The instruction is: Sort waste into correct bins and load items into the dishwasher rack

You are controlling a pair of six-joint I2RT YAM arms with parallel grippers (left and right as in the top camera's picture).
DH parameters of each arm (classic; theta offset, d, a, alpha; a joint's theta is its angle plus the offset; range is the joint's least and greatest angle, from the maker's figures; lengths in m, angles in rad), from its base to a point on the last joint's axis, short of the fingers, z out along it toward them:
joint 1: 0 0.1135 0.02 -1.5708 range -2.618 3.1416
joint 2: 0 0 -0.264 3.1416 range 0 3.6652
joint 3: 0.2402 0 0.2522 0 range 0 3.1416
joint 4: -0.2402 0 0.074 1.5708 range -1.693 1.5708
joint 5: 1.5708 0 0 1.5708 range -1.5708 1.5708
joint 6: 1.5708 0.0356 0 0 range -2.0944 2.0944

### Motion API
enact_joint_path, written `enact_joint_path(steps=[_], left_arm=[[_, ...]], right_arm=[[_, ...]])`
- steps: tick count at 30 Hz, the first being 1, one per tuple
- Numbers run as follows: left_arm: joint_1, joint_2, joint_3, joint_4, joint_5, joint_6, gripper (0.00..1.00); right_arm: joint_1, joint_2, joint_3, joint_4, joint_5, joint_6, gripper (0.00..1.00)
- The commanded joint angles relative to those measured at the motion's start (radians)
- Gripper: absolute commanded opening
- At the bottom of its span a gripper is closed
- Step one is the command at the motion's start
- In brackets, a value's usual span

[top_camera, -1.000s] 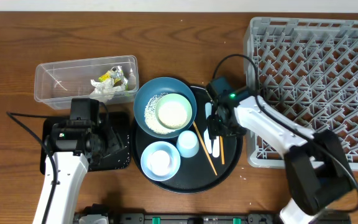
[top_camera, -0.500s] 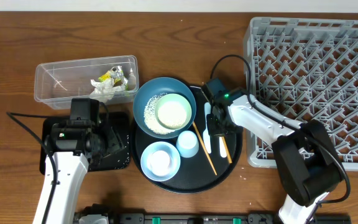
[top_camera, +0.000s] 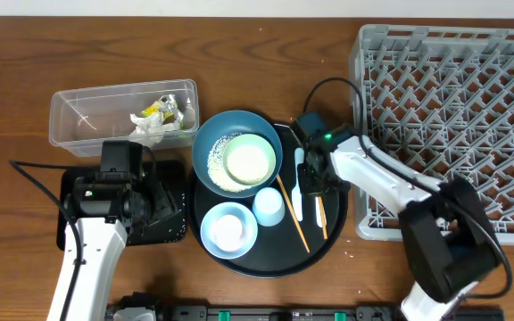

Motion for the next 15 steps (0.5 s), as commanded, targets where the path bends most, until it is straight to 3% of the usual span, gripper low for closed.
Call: enact_joint_path(steps=[1,15], left_arm=[[-0.001,-0.002,0.018,-0.002,-0.012,-0.002,0.71],[-0.001,-0.002,0.018,-0.001,-0.012,-0.002,0.71]], right_arm=[[-0.008,-0.080,0.020,0.000,0.003,0.005,0.01],[-0.034,-0.205,0.021,-0.092,-0.003,-0.018,0.01]])
